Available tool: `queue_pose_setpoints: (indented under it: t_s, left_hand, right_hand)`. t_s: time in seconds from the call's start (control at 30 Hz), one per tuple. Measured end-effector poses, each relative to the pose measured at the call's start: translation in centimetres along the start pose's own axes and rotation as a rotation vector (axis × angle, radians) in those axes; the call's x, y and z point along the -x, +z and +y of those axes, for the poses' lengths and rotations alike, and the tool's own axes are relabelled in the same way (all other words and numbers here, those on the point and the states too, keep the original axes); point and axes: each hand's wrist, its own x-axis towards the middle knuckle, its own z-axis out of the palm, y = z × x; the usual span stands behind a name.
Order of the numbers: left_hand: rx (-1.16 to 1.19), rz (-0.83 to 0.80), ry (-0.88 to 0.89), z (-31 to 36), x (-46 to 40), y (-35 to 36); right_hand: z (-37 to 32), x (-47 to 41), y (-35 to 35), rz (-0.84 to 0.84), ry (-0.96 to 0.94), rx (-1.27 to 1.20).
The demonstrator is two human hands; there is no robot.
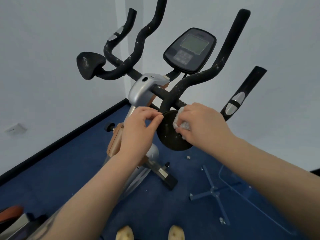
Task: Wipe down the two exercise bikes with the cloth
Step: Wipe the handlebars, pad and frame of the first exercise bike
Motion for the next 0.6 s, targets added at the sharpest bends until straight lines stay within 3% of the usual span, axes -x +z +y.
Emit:
queue_pose_setpoints:
  t_s: [0.1,0.17,0.2,0.27,0.3,0.37,0.5,0.6]
  left_hand:
    - [-0.014,-0.023,0.010,-0.1,0.0,-0.2]
    - [-0.021,-0.029,0.021,-0.1,-0.1,-0.3]
    - [-0.018,-0.033,0.021,0.0,0.0,-0.4]
    - [-0.016,-0.036,0.023,0.0,-0.1,-0.5]
    - [-0.016,-0.041,0.023,-0.1,-0.1,-0.5]
    - [-0.010,-0.053,0.033,-0.1,-0.2,-0.7]
    - [-0.011,-0.067,0.052,-0.2,-0.7,-0.9]
    - [0.006,-0.082,0.050,-0.3,-0.7,-1.0]
  right_hand:
    - [-0.2,0.6,-0.8,-0.121,0.035,-0.062]
    - [0.8,1.2,-1.8,-0.156,0.162,-0.337]
    - [1.2,1.4,-2.3,-0.097,0.260,-0.516]
    - [1.5,1.2,-1.8,0.179,0.421,-0.691]
    - [1.1,1.0,-1.0,0.281,0.469,-0.669]
    - [-0.6,0.7,0.6,0.326,0.476,-0.555]
    - [-0.9,1.7,1.4,0.175,0.320,-0.454]
    - [0.7,2.3,-0.3,-0.039,0.220,-0.445]
